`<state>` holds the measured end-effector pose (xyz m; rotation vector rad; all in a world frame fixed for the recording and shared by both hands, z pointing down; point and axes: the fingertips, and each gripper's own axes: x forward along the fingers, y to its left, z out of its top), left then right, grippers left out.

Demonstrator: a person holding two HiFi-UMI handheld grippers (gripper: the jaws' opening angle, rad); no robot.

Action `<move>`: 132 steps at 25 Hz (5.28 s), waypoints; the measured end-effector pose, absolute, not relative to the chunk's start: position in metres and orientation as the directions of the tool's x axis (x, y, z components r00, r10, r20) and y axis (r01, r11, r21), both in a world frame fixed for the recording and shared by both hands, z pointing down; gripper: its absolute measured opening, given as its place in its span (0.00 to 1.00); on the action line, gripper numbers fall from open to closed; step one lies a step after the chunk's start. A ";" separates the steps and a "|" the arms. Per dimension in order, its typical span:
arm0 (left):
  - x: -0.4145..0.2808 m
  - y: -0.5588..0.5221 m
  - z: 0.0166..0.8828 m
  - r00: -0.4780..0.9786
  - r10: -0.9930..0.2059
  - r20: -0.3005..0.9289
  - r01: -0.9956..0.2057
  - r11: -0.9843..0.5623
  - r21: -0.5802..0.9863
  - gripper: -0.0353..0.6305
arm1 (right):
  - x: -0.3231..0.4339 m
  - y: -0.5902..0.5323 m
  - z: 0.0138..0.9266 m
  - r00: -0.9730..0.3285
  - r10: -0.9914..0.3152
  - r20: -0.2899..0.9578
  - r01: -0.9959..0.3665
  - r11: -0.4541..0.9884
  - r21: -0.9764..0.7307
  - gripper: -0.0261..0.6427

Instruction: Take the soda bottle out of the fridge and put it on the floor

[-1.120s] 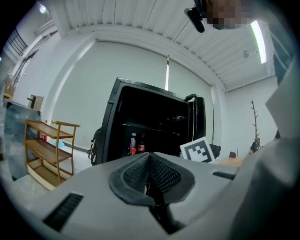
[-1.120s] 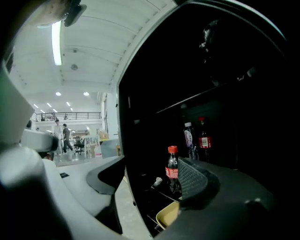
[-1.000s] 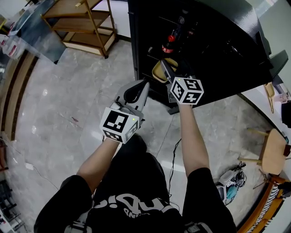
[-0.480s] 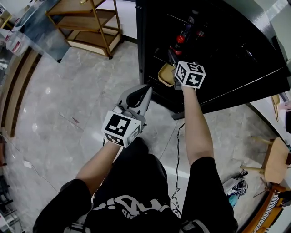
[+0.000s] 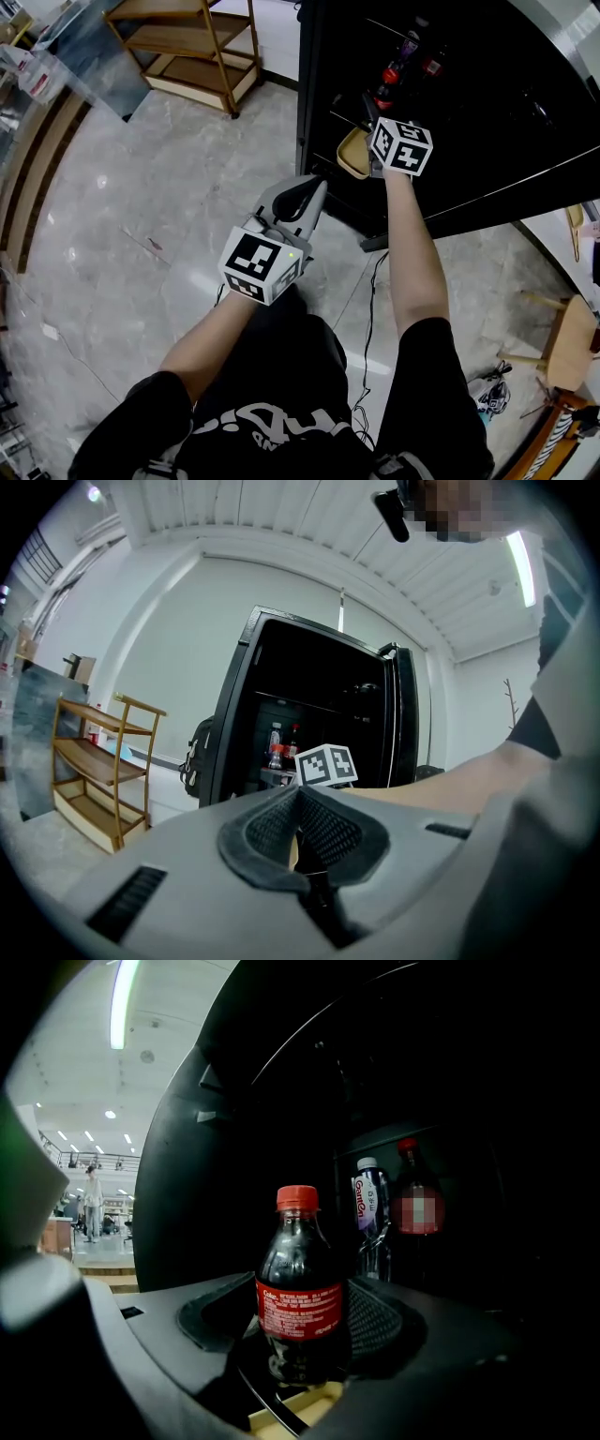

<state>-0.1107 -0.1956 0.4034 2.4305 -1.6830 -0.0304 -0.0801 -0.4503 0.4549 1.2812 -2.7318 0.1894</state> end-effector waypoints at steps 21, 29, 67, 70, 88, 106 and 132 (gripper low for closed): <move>-0.095 -0.155 0.473 0.380 -0.924 0.037 -0.913 -0.369 0.173 0.06 | -0.046 -0.340 0.418 -0.693 -0.712 0.110 -0.714 0.700 0.027 0.48; -0.074 -0.144 0.523 0.423 -0.906 0.022 -0.898 -0.416 0.140 0.06 | -0.030 -0.296 0.443 -0.731 -0.678 0.080 -0.677 0.735 0.048 0.48; -0.060 -0.090 0.687 0.508 -0.859 0.053 -0.857 -0.499 0.127 0.06 | -0.018 -0.222 0.690 -0.784 -0.619 0.045 -0.620 0.784 -0.025 0.48; -0.059 -0.088 0.701 0.521 -0.852 0.055 -0.849 -0.510 0.134 0.06 | -0.015 -0.220 0.719 -0.780 -0.623 0.053 -0.625 0.780 -0.031 0.48; -0.038 -0.097 0.783 0.579 -0.808 0.104 -0.810 -0.557 0.185 0.06 | -0.004 -0.214 0.873 -0.775 -0.614 0.149 -0.629 0.772 -0.090 0.48; -0.034 -0.091 0.853 0.598 -0.781 0.179 -0.797 -0.558 0.231 0.06 | -0.001 -0.204 0.998 -0.752 -0.613 0.243 -0.647 0.756 -0.099 0.48; -0.029 -0.090 0.895 0.589 -0.773 0.235 -0.801 -0.521 0.294 0.06 | 0.012 -0.189 1.058 -0.771 -0.604 0.202 -0.633 0.763 -0.130 0.48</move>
